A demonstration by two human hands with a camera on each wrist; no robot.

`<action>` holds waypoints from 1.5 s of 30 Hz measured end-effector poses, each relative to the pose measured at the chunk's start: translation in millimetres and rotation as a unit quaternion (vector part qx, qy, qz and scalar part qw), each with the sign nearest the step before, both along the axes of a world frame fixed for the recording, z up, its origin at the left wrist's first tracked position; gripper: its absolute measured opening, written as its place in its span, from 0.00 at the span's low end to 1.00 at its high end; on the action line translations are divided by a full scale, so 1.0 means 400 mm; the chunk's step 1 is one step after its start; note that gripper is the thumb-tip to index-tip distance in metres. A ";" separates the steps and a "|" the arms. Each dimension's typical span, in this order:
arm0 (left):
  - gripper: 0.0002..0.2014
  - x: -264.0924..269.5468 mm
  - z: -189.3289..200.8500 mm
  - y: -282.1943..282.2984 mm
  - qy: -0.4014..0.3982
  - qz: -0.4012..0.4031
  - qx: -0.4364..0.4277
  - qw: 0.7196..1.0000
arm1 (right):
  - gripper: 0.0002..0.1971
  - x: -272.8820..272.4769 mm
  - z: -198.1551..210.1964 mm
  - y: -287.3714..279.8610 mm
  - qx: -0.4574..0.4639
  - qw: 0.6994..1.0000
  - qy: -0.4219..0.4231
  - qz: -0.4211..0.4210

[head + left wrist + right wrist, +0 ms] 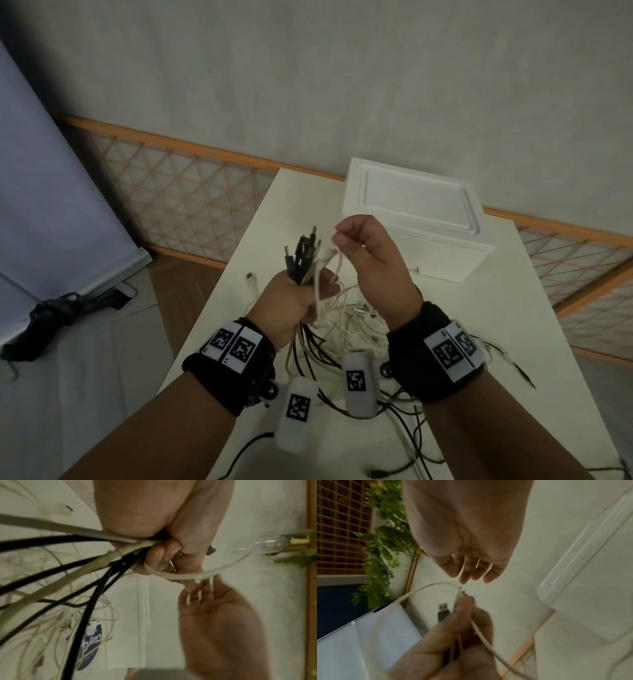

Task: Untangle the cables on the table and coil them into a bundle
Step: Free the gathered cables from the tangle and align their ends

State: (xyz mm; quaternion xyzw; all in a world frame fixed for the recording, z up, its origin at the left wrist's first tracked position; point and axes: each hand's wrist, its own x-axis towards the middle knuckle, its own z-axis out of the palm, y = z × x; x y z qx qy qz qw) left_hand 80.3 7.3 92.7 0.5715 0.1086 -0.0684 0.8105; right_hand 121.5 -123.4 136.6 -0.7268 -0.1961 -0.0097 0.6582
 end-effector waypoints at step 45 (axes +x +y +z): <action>0.07 0.053 -0.128 0.028 0.078 0.107 0.070 0.989 | 0.10 0.011 0.044 -0.054 -0.129 0.989 -0.052 -0.044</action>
